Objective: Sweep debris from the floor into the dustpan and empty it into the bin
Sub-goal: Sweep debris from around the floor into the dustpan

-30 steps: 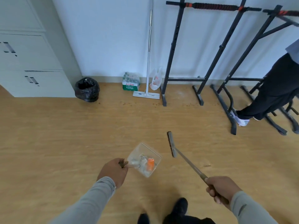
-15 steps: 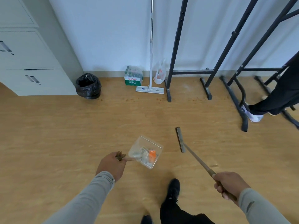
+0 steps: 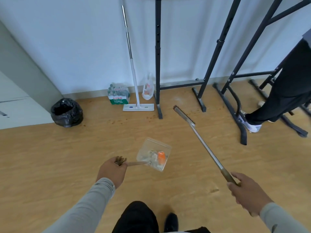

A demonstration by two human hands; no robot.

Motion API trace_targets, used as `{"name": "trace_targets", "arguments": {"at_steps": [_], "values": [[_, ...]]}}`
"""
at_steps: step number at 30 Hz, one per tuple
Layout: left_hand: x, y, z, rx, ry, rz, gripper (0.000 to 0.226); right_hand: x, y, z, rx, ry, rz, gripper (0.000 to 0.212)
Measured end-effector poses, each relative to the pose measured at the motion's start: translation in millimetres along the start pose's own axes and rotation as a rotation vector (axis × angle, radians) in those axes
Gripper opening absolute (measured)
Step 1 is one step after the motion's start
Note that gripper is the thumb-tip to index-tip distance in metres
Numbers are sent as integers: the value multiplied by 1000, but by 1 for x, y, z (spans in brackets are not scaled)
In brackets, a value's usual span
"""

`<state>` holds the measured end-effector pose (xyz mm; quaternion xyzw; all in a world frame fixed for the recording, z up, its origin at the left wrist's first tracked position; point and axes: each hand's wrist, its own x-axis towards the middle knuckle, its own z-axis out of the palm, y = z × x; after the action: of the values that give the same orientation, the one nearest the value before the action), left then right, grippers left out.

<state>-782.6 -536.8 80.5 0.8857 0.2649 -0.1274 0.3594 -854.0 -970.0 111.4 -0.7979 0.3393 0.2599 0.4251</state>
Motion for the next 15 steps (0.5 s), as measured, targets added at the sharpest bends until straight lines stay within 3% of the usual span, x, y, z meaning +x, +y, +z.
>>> {"name": "trace_targets", "arguments": {"at_steps": [3,6,15], "values": [[41,31,11,-40,-12,-7,15,29,-13,-5,98,-129,116,17],[90,64,24,-30,-23,8,17,75,-57,-8,18,-143,127,18],[221,160,52,59,-146,37,14,188,-189,-24,-161,-81,269,49]]}}
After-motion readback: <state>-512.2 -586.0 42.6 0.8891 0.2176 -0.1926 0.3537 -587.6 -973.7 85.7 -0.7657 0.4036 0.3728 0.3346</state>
